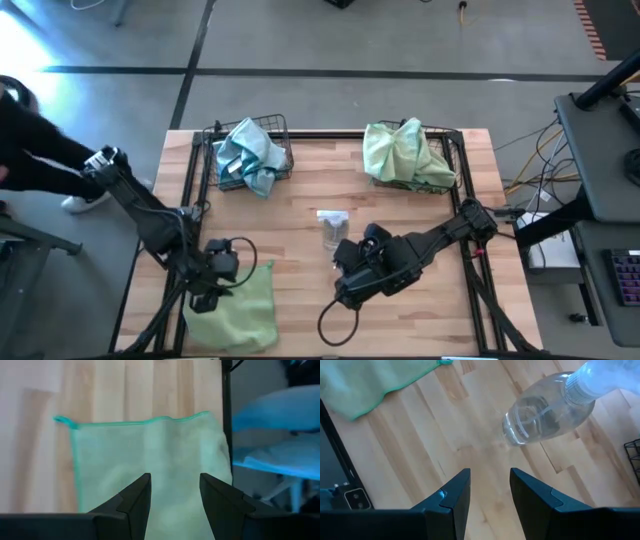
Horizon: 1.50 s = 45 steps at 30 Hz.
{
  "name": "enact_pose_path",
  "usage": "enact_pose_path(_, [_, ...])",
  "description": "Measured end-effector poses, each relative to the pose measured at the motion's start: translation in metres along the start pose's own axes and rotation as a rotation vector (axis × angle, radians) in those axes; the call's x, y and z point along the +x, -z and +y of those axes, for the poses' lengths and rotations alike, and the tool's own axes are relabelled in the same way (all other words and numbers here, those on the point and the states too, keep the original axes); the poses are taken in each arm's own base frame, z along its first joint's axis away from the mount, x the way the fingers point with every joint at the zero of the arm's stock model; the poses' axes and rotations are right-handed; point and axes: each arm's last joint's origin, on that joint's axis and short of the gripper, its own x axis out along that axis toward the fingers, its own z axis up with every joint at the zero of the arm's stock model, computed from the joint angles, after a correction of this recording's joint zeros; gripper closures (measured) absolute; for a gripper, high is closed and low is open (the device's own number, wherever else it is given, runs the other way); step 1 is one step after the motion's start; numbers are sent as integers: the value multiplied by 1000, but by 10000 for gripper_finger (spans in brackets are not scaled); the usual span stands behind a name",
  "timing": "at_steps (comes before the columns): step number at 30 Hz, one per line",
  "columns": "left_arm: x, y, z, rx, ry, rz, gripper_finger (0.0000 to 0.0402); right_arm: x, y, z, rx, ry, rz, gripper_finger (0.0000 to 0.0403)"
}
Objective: Sort microfiber towel by color & place in baskets
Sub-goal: Put the green towel into the right wire basket
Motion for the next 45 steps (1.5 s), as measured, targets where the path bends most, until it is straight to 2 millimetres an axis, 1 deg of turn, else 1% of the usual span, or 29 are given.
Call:
enact_pose_path(5, [24,6,3,-91,90,-42,248,0,0,0,-41,-5,7,268])
enact_pose_path(8, [32,8,4,-124,111,-55,248,0,1,0,-59,-17,24,268])
enact_pose_path(14, [48,13,8,-120,58,-15,248,0,1,0,-67,-21,27,268])
enact_pose_path(17, [60,18,12,-122,17,19,248,0,1,1,-67,-21,27,268])
enact_pose_path(23, [83,26,15,-120,7,106,238,0,1,1,-67,-21,27,268])
enact_pose_path(28, [99,28,14,-120,6,188,220,0,1,1,-78,-21,27,268])
enact_pose_path(32, [110,27,11,-110,-7,218,207,0,1,0,-89,-21,27,268])
enact_pose_path(41, [138,27,3,-42,-16,338,186,0,1,0,-92,-22,27,268])
enact_pose_path(45, [147,25,-2,-11,-15,365,181,0,1,0,-92,-21,27,268])
